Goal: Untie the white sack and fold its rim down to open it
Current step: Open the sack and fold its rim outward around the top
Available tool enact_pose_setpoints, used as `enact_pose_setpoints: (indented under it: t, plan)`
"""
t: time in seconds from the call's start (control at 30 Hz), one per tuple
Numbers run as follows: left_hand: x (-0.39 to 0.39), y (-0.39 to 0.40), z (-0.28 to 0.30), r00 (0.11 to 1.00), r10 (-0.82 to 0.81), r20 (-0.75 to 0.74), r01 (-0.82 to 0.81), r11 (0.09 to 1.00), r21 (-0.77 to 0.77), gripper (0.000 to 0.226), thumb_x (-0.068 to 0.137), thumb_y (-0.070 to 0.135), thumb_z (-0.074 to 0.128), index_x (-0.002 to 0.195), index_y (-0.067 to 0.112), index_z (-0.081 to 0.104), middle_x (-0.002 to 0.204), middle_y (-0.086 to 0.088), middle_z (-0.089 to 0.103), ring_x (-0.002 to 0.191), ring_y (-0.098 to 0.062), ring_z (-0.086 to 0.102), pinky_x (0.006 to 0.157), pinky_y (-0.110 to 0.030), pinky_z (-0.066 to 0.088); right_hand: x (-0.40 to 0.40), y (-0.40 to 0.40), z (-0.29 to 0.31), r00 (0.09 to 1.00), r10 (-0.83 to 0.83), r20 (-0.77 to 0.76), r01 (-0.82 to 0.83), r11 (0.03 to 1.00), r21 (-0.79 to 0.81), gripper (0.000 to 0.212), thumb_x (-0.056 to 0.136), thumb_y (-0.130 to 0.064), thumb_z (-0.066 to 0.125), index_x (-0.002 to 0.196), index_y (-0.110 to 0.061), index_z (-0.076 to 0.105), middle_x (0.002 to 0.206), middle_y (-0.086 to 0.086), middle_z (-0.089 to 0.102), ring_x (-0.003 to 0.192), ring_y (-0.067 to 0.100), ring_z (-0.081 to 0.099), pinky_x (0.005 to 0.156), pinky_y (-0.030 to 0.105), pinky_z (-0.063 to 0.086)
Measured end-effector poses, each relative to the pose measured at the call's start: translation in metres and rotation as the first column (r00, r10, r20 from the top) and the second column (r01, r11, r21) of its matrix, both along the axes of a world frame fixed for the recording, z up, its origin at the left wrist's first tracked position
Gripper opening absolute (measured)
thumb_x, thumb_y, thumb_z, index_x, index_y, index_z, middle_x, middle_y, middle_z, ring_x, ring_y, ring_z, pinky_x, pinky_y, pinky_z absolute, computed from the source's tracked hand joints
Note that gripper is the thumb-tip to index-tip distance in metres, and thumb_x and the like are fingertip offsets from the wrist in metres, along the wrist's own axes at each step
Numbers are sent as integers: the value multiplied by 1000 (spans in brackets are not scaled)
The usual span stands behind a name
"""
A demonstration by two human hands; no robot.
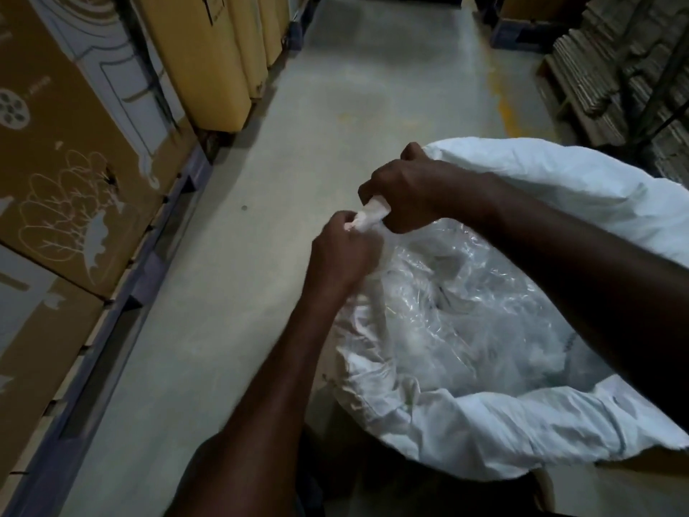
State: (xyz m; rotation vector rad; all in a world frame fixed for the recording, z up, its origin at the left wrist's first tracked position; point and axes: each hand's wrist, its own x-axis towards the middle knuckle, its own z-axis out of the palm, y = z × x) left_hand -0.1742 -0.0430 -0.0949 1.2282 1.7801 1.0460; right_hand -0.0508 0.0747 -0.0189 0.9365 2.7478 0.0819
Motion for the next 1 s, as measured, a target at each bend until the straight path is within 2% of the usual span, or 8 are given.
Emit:
enact_pose_setpoints:
  t: [0.07, 0.17, 0.33, 0.47, 0.6, 0.7, 0.93, 1.0]
  plan:
    - [-7, 9, 1, 953, 60, 298, -46, 998, -52, 14, 77, 22, 56, 66, 27, 63, 65, 9, 54, 65, -23, 45, 62, -35, 36, 13, 12, 4, 995, 56, 88, -61, 997, 55, 58, 79, -47, 74, 135, -41, 59, 108, -4, 56, 117, 24, 60, 108, 53, 32]
    - [-7, 13, 6, 600, 15, 800, 80, 994, -78, 20, 78, 20, 71, 94, 13, 80, 91, -9, 72, 84, -32, 62, 85, -45, 51, 31, 27, 15, 979, 47, 199, -83, 981, 174, 104, 68, -56, 87, 158, -46, 35, 141, 5, 53, 138, 31, 50, 121, 73, 15]
    - [-5, 22, 10, 403, -120, 907, 186, 981, 47, 61, 94, 43, 75, 140, 2, 69, 139, -22, 71, 129, -36, 69, 118, -50, 50, 50, 41, 27, 979, -158, -131, 166, 985, 51, 56, 73, -38, 86, 122, -25, 62, 98, 11, 75, 86, 34, 67, 71, 38, 49]
    - [7, 34, -1, 974, 40, 221, -89, 972, 216, 60, 78, 63, 88, 114, 18, 74, 108, 0, 78, 100, -19, 74, 91, -48, 62, 58, 54, 17, 964, -199, -175, 188, 979, -75, 33, 78, -38, 84, 91, -19, 61, 89, 8, 73, 85, 35, 69, 69, 34, 46]
    - [22, 34, 14, 774, 191, -604, 75, 919, 386, 85, 83, 68, 78, 153, 31, 49, 138, -1, 63, 126, -23, 59, 104, -41, 50, 44, 62, 17, 973, -224, -53, 209, 957, -202, 37, 74, -34, 91, 99, -22, 67, 101, 4, 75, 90, 27, 69, 77, 30, 45]
    - [30, 43, 21, 721, -33, -692, 145, 984, 103, 71, 94, 62, 71, 153, 28, 50, 132, -6, 72, 119, -32, 69, 99, -44, 52, 36, 62, 20, 973, -224, 63, 232, 934, -272, 50, 73, -33, 95, 111, -18, 66, 102, -1, 69, 91, 24, 65, 78, 31, 46]
    - [16, 70, 25, 967, -205, 154, 208, 978, -1, 47, 108, 61, 50, 94, 25, 78, 76, 9, 77, 71, 4, 70, 68, -17, 55, 84, 60, 20, 968, -206, -145, 210, 978, 12, 108, 60, -57, 96, 153, -36, 45, 132, 7, 62, 121, 34, 61, 110, 57, 40]
    - [9, 71, 24, 712, -68, 699, 188, 977, -97, 45, 110, 52, 52, 111, 17, 80, 97, 2, 83, 92, -6, 76, 87, -20, 58, 110, 52, 17, 947, -212, -240, 269, 934, 235, 108, 65, -55, 93, 157, -36, 41, 141, 10, 59, 131, 35, 58, 117, 75, 22]
